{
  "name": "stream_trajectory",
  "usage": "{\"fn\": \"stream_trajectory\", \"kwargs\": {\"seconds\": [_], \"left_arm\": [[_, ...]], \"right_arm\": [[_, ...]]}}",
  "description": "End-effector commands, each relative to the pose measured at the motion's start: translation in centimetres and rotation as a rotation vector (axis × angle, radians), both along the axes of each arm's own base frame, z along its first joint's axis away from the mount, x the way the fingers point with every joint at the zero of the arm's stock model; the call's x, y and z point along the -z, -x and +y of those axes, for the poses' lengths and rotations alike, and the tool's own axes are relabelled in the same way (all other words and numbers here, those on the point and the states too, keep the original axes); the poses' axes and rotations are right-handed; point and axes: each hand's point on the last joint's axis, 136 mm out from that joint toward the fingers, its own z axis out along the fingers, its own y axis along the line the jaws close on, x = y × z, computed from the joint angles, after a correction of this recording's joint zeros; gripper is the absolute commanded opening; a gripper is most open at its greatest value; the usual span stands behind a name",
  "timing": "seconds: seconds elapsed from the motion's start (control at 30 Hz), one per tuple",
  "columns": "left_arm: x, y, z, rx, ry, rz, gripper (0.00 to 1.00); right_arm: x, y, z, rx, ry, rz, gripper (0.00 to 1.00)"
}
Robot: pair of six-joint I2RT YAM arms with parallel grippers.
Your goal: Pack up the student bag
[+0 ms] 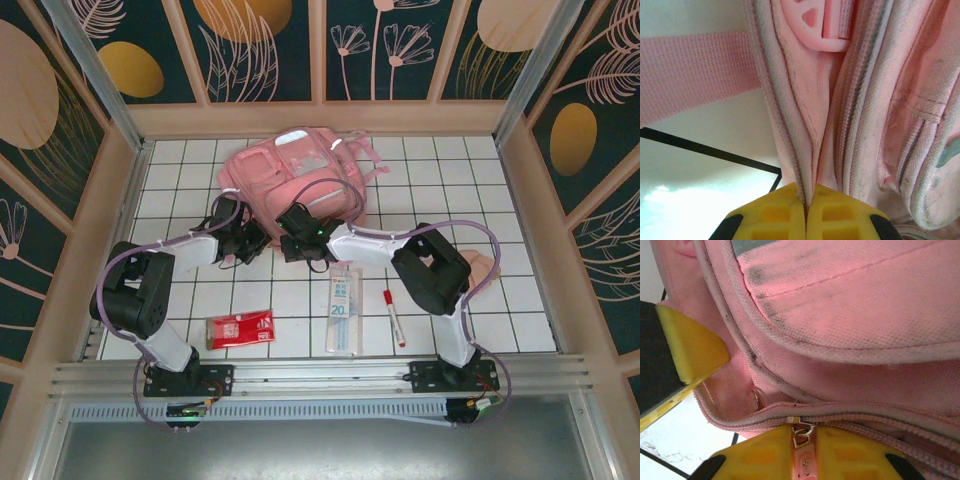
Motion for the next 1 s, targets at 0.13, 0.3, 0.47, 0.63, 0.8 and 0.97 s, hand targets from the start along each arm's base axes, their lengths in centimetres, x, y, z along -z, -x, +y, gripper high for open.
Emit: {"fn": "stream_trajectory", "kwargs": {"seconds": [0.13, 0.3, 0.47, 0.63, 0.8, 0.97], "left_arm": [[-2.3, -1.3, 0.0, 0.041, -0.031, -0.062, 0.0], [-2.0, -2.1, 2.7, 0.039, -0.104, -0.069, 0.0], [-1.5, -3.6, 6.8, 0.039, -0.208, -0.08, 0.0], [-1.8, -6.2, 9.9, 0.078, -0.35, -0.07, 0.0], [-3.6, -7.4, 10.3, 0.07, -0.283, -0.072, 0.35], [-4.8, -3.0, 9.6, 0.06, -0.215, -0.041, 0.51]], "right_arm": [[-1.0, 0.1, -1.6, 0.07, 0.061, 0.004, 0.0], [-1.6, 1.1, -3.4, 0.037, 0.067, 0.028, 0.0], [-1.2, 2.1, -4.6, -0.036, 0.032, 0.067, 0.0], [-1.8, 3.5, -3.4, -0.13, -0.036, 0.109, 0.0], [-2.9, 3.9, -0.7, -0.219, -0.139, 0.126, 0.0], [-4.5, 3.6, 2.7, -0.282, -0.266, 0.113, 0.0]]}}
